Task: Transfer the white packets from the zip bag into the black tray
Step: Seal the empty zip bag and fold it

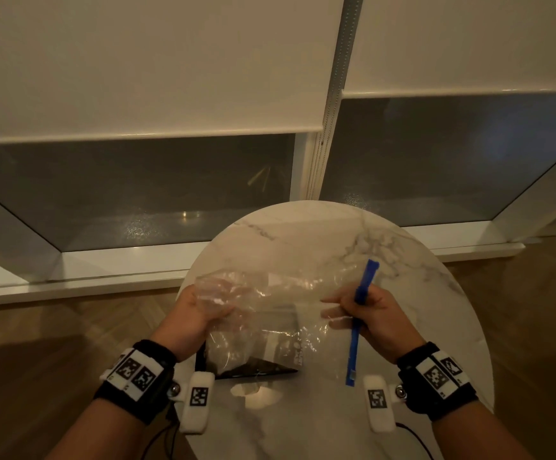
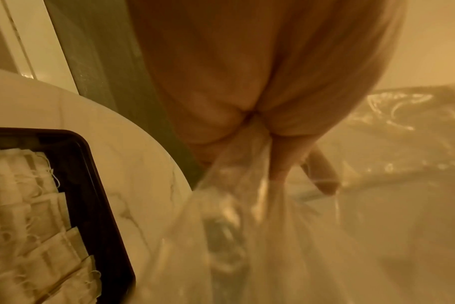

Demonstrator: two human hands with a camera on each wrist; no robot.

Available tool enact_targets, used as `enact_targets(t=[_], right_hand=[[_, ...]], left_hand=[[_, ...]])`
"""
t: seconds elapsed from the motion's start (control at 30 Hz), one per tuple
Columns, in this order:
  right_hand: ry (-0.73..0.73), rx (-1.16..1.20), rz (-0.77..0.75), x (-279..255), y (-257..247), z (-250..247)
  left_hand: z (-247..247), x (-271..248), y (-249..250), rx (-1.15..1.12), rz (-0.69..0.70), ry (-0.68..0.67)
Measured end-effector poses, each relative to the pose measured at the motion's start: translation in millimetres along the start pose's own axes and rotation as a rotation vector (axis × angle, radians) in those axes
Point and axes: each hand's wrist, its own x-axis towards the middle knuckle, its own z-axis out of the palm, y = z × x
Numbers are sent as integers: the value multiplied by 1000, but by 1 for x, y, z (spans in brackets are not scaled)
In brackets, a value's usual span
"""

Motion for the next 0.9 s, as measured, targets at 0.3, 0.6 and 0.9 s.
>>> enact_targets(t=[0.3,0.6,0.9], right_hand=[[-121,-372,-94,10,0,-37],[-37,-427,-129,11,-1,-56],[75,826,191,-11,16,-46]], left_hand=[[-14,3,-14,36,-177,4],[6,-9,-29,-62,-273,-99],[65,-10,-41,-25,-16,242]])
